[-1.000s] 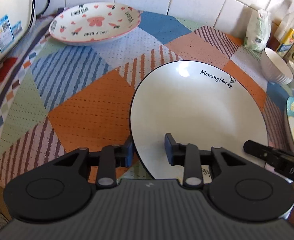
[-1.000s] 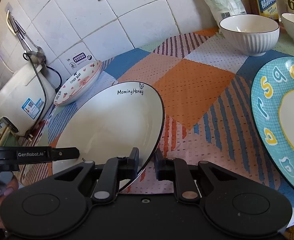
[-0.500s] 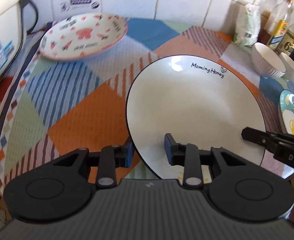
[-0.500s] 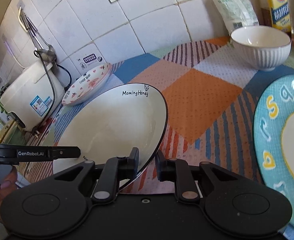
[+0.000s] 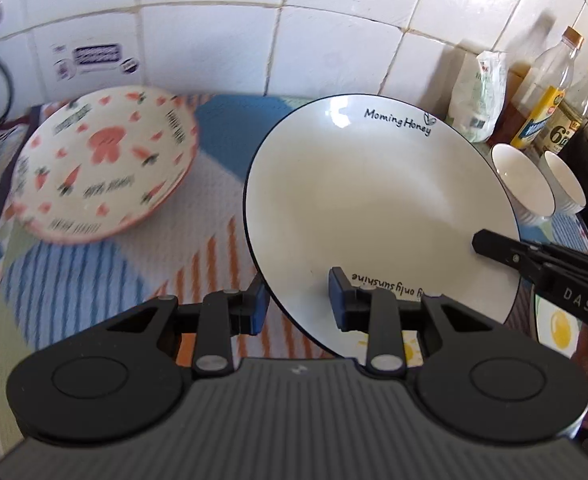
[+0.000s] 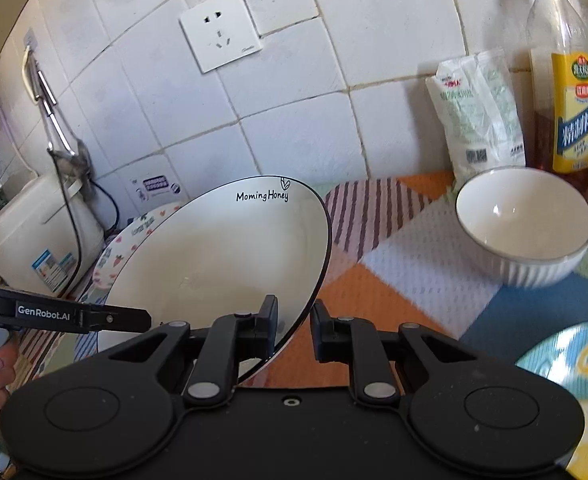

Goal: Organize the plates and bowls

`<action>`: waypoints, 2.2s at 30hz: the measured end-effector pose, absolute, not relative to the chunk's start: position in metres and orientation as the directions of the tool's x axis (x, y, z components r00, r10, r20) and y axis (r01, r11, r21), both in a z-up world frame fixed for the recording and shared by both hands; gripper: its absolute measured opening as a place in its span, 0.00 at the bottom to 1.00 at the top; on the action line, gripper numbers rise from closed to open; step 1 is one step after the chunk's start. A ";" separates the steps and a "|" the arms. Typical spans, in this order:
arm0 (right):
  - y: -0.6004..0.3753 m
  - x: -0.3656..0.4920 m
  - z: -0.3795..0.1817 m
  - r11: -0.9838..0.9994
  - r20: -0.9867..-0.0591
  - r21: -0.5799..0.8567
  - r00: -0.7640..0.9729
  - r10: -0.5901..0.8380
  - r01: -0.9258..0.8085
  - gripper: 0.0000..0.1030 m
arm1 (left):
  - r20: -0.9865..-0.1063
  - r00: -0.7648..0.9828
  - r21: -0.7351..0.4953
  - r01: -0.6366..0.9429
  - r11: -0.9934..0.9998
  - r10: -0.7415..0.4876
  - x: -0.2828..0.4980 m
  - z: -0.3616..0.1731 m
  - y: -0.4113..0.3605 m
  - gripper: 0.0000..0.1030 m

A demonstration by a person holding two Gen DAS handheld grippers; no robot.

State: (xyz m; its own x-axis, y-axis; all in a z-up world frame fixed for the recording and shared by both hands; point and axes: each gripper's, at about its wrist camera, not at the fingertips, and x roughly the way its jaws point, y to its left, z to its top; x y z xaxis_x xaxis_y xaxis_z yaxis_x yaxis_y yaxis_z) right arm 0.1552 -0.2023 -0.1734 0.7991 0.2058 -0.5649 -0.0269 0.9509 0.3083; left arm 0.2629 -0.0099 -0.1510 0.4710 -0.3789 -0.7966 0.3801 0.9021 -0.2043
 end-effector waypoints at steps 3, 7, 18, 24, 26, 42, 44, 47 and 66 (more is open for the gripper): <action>-0.214 0.174 -0.174 0.953 -0.575 0.301 0.794 0.198 -0.019 0.21 | -0.814 0.459 -0.174 0.393 0.903 -0.357 0.280 -0.149 -0.025 0.29; -0.228 0.195 -0.182 0.950 -0.601 0.311 0.770 0.215 -0.023 0.22 | -0.801 0.480 -0.179 0.377 0.909 -0.357 0.296 -0.154 -0.032 0.28; -0.240 0.245 -0.203 0.956 -0.688 0.291 0.704 0.176 0.046 0.23 | -0.822 0.459 -0.166 0.374 0.912 -0.338 0.337 -0.185 -0.048 0.29; -0.241 0.267 -0.196 0.971 -0.708 0.222 0.700 0.097 0.090 0.25 | -0.823 0.433 -0.222 0.350 0.910 -0.367 0.351 -0.186 -0.051 0.30; -0.238 0.274 -0.195 0.975 -0.727 0.195 0.683 0.069 0.109 0.28 | -0.841 0.417 -0.218 0.324 0.921 -0.346 0.353 -0.189 -0.054 0.30; -0.244 0.178 -0.125 0.961 -0.649 0.255 0.755 0.091 0.104 0.70 | -0.870 0.411 -0.130 0.345 0.930 -0.274 0.298 -0.119 -0.032 0.59; -0.252 0.161 -0.114 0.955 -0.637 0.268 0.767 0.080 0.123 0.71 | -0.874 0.396 -0.132 0.365 0.922 -0.282 0.286 -0.110 -0.029 0.61; -0.260 0.135 -0.099 0.946 -0.621 0.293 0.780 0.077 0.139 0.71 | -0.876 0.379 -0.144 0.384 0.912 -0.298 0.269 -0.098 -0.030 0.62; -0.311 -0.040 -0.052 0.823 -0.548 0.486 0.836 0.025 0.293 0.72 | -0.893 0.314 -0.046 0.650 0.759 -0.324 0.144 -0.058 -0.121 0.68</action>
